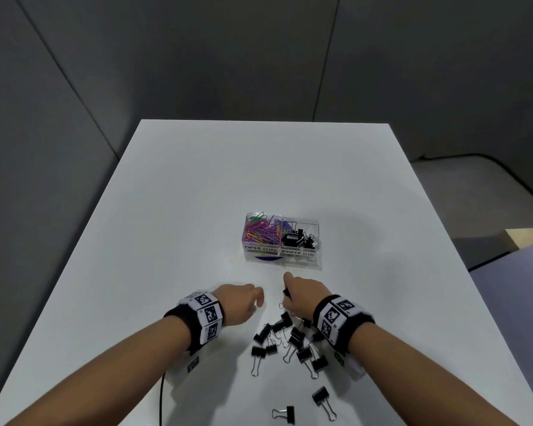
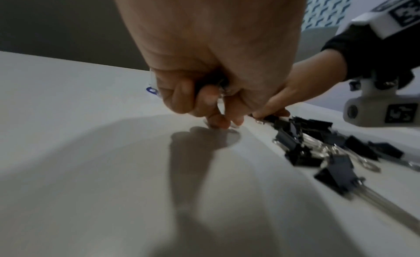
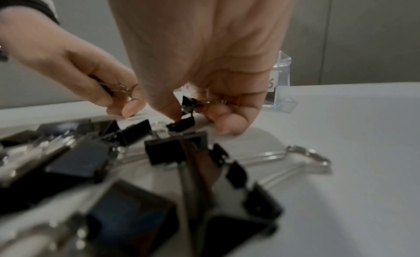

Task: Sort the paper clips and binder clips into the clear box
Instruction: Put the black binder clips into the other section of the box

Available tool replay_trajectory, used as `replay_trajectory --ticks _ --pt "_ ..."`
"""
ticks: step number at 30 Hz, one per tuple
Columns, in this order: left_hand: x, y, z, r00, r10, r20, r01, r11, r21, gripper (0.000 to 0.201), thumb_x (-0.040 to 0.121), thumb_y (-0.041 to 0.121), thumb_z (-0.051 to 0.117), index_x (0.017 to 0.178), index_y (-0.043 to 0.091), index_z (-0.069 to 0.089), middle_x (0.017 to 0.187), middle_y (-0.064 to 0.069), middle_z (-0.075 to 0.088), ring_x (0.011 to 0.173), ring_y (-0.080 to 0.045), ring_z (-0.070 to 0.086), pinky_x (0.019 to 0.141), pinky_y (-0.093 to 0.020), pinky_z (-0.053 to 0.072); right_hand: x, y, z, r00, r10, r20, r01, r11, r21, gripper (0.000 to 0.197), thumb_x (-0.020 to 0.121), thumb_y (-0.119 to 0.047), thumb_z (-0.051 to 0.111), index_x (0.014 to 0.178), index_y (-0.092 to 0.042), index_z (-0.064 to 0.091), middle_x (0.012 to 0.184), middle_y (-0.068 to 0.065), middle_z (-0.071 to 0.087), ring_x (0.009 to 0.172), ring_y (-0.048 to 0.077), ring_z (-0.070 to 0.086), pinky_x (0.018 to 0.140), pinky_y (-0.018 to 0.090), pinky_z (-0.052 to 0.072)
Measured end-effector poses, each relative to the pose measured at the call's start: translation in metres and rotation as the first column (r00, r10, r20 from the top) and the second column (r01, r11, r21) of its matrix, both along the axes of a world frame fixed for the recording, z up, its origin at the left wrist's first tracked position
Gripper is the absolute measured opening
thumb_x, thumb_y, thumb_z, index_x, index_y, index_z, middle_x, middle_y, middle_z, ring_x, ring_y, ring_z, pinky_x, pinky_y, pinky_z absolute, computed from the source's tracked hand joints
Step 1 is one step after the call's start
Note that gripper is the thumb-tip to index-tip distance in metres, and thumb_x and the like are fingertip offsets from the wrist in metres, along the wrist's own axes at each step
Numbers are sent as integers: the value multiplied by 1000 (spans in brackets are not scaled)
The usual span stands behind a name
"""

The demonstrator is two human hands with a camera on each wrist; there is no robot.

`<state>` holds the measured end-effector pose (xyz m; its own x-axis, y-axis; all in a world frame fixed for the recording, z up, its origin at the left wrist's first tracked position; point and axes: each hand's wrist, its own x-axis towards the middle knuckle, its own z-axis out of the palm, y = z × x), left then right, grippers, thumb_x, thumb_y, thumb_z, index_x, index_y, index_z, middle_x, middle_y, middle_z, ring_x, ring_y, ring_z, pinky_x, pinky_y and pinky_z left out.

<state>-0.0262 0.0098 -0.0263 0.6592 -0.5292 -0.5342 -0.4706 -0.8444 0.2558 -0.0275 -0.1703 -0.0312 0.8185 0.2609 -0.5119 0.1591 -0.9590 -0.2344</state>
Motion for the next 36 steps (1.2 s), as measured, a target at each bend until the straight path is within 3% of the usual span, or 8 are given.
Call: replay_trajectory --ticks 6,11,15,18,22,28,33,36 --pt "-20 -3 3 999 -32 -33 31 999 -6 48 87 46 54 128 25 43 118 -3 59 107 -25 58 89 -33 45 2 -5 2 999 -24 23 25 999 -28 24 95 -15 34 114 -4 44 109 16 61 79 26 49 68 34 35" --pt "-29 -14 3 1000 -20 18 20 1000 -7 42 89 41 55 127 24 48 120 -3 58 110 -25 58 90 -34 45 4 -20 4 991 -112 70 109 993 47 27 95 -12 33 106 -3 55 113 16 58 94 31 57 76 36 43" --pt "-30 -21 6 999 1 32 -1 1000 10 38 88 36 58 122 20 52 122 -3 57 109 -25 58 89 -34 46 -7 -13 6 999 -25 38 23 998 58 26 94 -23 45 112 -6 53 118 12 51 100 32 58 82 38 46" --pt "-31 -23 6 999 38 33 -38 999 1 36 88 31 57 121 19 51 122 -3 57 108 -26 59 88 -35 48 -13 -8 1 998 46 44 -46 999 -13 27 92 -23 52 112 -6 50 119 13 50 99 34 58 80 38 46" --pt "-34 -25 5 996 5 93 -2 1000 -25 34 92 26 50 126 20 46 122 -6 54 100 -30 62 80 -34 49 -13 -7 1 1000 7 12 -7 1000 -21 26 92 -24 53 109 -4 50 118 14 51 99 33 58 82 39 46" --pt "-33 -29 9 983 -98 157 88 994 68 26 95 22 43 115 10 55 118 -11 54 95 -34 62 74 -34 47 -12 -14 2 1000 -30 3 29 999 32 9 92 -14 44 86 -13 37 99 17 55 83 25 49 70 32 35" --pt "-31 -22 13 992 -17 129 10 998 61 22 92 25 47 105 8 50 105 -12 65 92 -32 62 77 -35 48 -21 -21 6 997 -75 5 74 995 73 5 93 -9 38 93 -12 34 86 11 48 75 24 46 66 32 32" --pt "-31 -17 14 993 61 102 -64 998 26 28 94 20 41 120 11 42 103 -12 67 83 -29 59 79 -37 49 -23 -26 11 991 -131 16 128 984 125 24 98 -17 37 121 -10 42 106 14 58 92 29 57 75 32 40"
